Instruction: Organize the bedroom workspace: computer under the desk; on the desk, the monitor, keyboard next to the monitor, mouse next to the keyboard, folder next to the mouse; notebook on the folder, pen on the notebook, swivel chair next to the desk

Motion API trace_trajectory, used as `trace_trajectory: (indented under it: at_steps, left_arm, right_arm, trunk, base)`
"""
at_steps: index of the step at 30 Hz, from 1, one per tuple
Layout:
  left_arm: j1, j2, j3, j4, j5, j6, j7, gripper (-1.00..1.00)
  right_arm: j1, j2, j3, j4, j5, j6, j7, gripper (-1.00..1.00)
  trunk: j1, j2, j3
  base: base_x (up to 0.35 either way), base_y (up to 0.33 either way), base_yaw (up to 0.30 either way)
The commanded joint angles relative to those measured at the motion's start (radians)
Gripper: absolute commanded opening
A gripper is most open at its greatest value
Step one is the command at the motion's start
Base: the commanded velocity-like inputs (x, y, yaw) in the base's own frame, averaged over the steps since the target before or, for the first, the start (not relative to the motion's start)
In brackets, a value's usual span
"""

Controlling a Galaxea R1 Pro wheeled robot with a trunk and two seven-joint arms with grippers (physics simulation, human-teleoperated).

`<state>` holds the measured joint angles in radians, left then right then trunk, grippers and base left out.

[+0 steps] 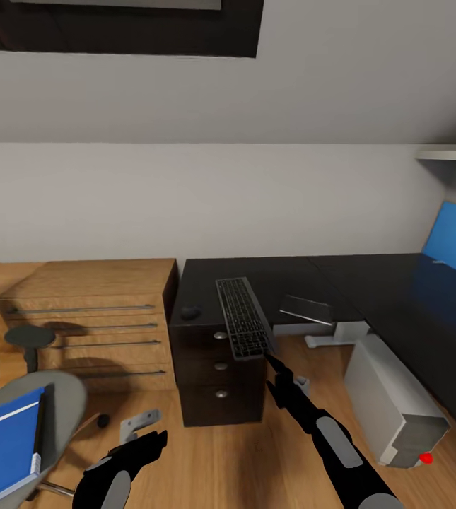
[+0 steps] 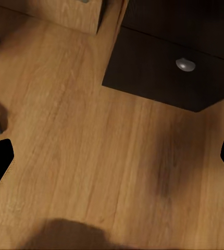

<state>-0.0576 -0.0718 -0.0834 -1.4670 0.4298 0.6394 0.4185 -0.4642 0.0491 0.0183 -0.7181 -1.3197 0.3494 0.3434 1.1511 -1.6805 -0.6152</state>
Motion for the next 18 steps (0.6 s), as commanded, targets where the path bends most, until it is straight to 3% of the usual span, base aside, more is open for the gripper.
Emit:
trace_trajectory:
  at_steps: [1, 12, 18]
  left_arm:
    - [-0.001, 0.0, -0.001, 0.0, 0.011, 0.002, 0.009, 1.0]
    - [-0.001, 0.0, -0.001, 0.004, 0.012, 0.003, 0.009, 1.0]
    - [-0.001, 0.0, -0.001, 0.005, 0.012, 0.002, 0.009, 1.0]
  right_arm:
    - [-0.001, 0.0, 0.0, 0.0, -0.007, 0.004, 0.001, 1.0]
    - [-0.001, 0.0, 0.0, 0.0, -0.007, 0.003, -0.01, 1.0]
    - [-0.001, 0.0, 0.0, 0.0, -0.007, 0.003, -0.022, 1.0]
  trunk:
    - [0.0, 0.0, -0.001]
    - [0.0, 0.0, -0.001]
    - [0.0, 0.0, -0.001]
  base:
    - [0.203, 0.139, 0.0]
    - [0.123, 0.025, 0.0]
    - [0.018, 0.001, 0.0]
